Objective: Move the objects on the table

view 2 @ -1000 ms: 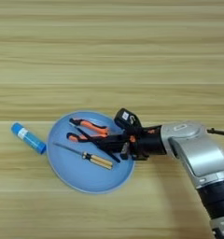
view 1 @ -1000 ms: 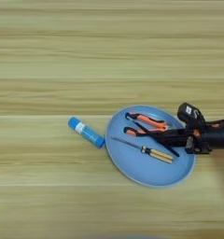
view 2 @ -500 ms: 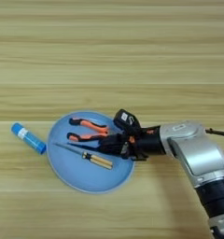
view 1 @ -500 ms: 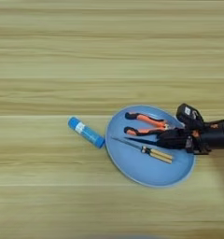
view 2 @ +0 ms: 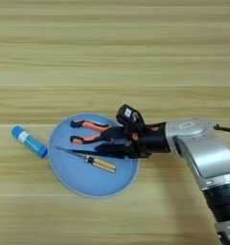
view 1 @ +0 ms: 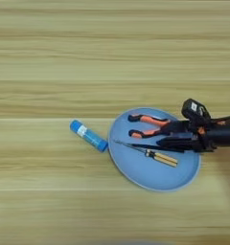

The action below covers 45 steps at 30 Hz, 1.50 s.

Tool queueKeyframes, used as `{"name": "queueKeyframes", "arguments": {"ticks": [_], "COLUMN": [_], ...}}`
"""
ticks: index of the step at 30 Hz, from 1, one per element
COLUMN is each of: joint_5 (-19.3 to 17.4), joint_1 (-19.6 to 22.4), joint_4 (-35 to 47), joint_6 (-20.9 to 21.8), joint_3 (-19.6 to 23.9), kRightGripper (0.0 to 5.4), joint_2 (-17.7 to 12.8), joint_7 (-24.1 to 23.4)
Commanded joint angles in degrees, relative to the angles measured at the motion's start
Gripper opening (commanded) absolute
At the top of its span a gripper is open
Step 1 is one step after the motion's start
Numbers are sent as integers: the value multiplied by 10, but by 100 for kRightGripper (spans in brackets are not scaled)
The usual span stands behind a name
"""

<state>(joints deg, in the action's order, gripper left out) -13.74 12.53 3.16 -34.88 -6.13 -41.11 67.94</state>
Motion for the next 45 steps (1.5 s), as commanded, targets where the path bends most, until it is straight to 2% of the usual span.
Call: {"name": "queueKeyframes", "arguments": {"ticks": [1, 11, 21, 35, 45], "joint_5": [-17, -29, -43, -47, -32], "joint_1": [35, 35, 61, 95, 110], "joint_4": [47, 81, 131, 172, 172], "joint_6": [-2, -19, -57, -97, -100], "joint_3": [33, 42, 24, -19, -63], "kRightGripper": [323, 424, 534, 539, 539], "joint_2": [-25, -23, 9, 50, 68], "joint_7": [-16, -21, -53, -102, -122]}}
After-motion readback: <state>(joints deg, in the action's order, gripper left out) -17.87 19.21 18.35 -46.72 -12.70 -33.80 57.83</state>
